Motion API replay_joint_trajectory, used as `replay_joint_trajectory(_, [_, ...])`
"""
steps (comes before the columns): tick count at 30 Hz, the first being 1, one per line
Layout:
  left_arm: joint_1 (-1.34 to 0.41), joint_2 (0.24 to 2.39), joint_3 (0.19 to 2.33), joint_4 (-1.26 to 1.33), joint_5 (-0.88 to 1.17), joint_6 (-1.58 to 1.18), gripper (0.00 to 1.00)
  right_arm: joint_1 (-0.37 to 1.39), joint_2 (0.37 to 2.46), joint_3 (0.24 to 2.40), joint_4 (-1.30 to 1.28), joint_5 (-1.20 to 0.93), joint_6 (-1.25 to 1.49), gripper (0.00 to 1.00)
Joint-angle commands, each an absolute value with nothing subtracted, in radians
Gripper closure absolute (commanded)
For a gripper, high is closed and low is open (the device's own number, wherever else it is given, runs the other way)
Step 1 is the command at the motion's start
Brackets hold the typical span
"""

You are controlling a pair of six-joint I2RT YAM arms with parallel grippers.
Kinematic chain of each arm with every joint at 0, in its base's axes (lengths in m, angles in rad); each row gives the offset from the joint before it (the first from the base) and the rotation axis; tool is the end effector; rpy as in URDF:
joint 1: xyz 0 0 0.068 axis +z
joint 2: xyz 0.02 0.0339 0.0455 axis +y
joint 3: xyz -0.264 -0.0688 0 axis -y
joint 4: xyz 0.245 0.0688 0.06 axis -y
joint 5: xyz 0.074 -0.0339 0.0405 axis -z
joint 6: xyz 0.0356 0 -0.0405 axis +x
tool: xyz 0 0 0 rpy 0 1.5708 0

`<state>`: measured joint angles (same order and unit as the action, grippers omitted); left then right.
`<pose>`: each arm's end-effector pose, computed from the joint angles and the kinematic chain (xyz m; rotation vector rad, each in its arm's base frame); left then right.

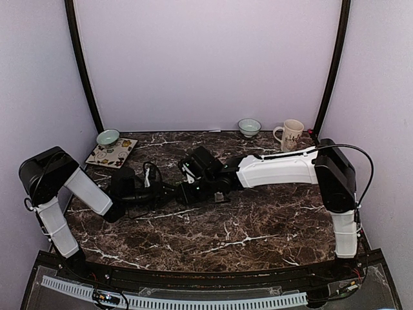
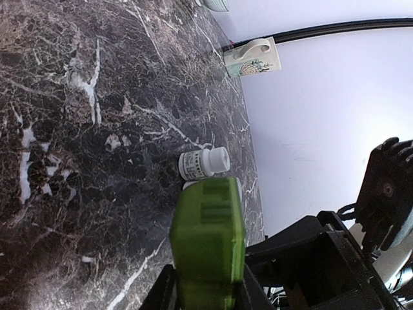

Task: Sort the pills into containers
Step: Pass from the right arm to the left

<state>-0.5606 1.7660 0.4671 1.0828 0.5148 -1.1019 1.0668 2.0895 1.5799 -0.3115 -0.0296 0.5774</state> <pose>0.2425 -0.1729 0.1301 -0.1292 2.0804 -1.5734 0.2254 0.4109 0.1954 -0.6316 2.4682 0.7600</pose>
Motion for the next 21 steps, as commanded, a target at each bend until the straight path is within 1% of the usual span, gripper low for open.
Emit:
replay_joint_trajectory(1, [-0.57,1.765,0.447,1.126,0.519,-1.1,0.84,1.071,2.063,1.606,-0.262,-0.052,0.574,0.61])
replay_joint_trajectory(4, [-0.57,1.766,0.441,1.135,0.518,-1.101,0.9,1.07,2.06,1.606,-0.269,-0.053,0.571,0.57])
replay_joint_trajectory(6, [-0.569,1.768,0.439,1.144,0.522,-1.104,0.92,1.07,2.059,1.608,-0.275,-0.057,0.567,0.53])
replay_joint_trajectory(12, [-0.569,1.764,0.433,1.149,0.536,-1.084,0.93,1.069,2.012,1.573,-0.283,-0.047,0.546,0.4])
replay_joint_trajectory(17, [-0.568,1.747,0.448,1.14,0.569,-1.052,0.94,1.068,1.919,1.497,-0.278,-0.023,0.531,0.34])
replay_joint_trajectory(21, [-0.566,1.735,0.475,1.128,0.631,-1.02,0.94,1.065,1.827,1.429,-0.288,0.004,0.517,0.32])
